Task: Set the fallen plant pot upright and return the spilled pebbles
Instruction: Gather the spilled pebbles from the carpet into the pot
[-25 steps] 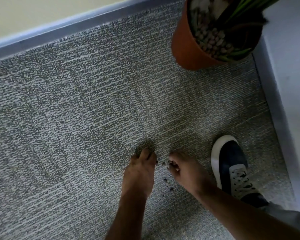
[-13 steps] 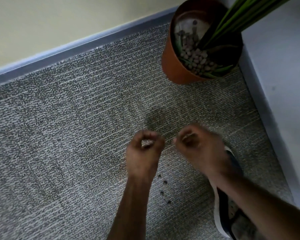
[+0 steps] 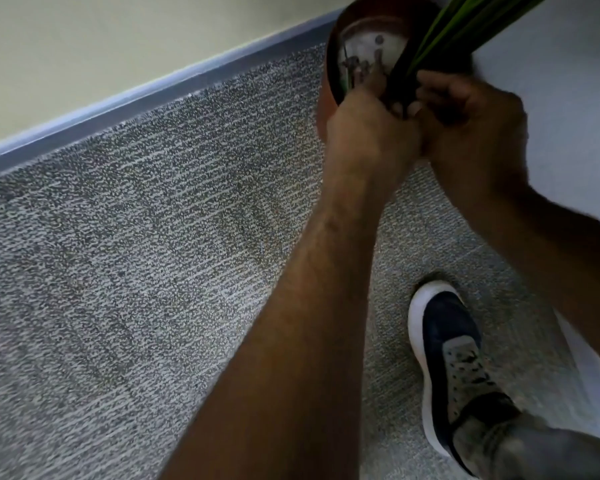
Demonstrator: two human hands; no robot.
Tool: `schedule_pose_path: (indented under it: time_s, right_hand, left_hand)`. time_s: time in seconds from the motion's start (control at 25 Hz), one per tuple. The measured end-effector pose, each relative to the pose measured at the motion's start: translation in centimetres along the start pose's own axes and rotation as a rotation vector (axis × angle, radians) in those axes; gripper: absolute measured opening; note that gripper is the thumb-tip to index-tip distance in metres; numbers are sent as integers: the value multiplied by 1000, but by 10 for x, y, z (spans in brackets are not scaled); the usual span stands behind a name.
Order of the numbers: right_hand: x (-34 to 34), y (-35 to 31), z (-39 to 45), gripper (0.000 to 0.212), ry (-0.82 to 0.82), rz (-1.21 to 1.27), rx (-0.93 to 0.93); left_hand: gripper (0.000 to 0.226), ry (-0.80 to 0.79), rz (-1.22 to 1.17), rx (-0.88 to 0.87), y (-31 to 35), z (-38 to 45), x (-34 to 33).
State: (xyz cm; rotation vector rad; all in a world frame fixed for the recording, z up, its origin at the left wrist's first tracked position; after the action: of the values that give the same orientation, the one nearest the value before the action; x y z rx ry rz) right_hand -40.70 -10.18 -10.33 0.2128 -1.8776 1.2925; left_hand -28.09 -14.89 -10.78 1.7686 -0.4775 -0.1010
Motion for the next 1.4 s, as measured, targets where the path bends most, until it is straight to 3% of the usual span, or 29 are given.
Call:
schedule_pose_path:
  time_s: [0.12,0.2,0.28,0.4,0.52,0.6,0.76,0.96,1.08,1.4]
  right_hand:
    - [0,14,-33,22,7,-2,70]
    - [-12,33,-67,12,-119,9,40]
    - [-25,54,-106,10,-289,-98,80]
    - [-55,90,-170,12,-648,-244,85]
    - [-71,129,-221,18,-836,-382,19]
    - [-76,147,-246,34,-852,-472,-25]
    - [-96,160,-272,51,-926,-566,-62]
    - [-130,149,-282,34,-936,-685,124]
    - [-133,145,-278,23,-897,-693,162]
    - [-121,151,-241,20,-816,-586,176]
  left_hand:
    - [36,194,115,-206,-17,-44,11]
    - [22,332,169,-108,-57,-96,20]
    - [19,348,217,120,-114,-154,24]
    - [45,80,426,405,-190,-227,22]
    - [68,-248,661,419,-220,-266,10]
    - [76,-372,772,315,-226,-276,2]
    - [75,-432,868,212,-236,-280,-1]
    - [34,-435,836,74,-237,-294,1]
    - [27,-363,808,56,-241,-295,5]
    - [53,-307,656,125,-234,-260,2]
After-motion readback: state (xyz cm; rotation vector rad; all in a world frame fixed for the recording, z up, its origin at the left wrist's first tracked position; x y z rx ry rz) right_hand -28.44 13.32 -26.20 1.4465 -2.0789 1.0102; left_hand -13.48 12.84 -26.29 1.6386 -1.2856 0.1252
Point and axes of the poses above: each hand's wrist, its own z-axis towards the middle knuckle, its own x-axis out of the back of the hand, y = z × x, the point moved 4 cm from there along z, towards the middle knuckle, and after that the axes turned 6 degrees about -x, right-handed, at the moved point
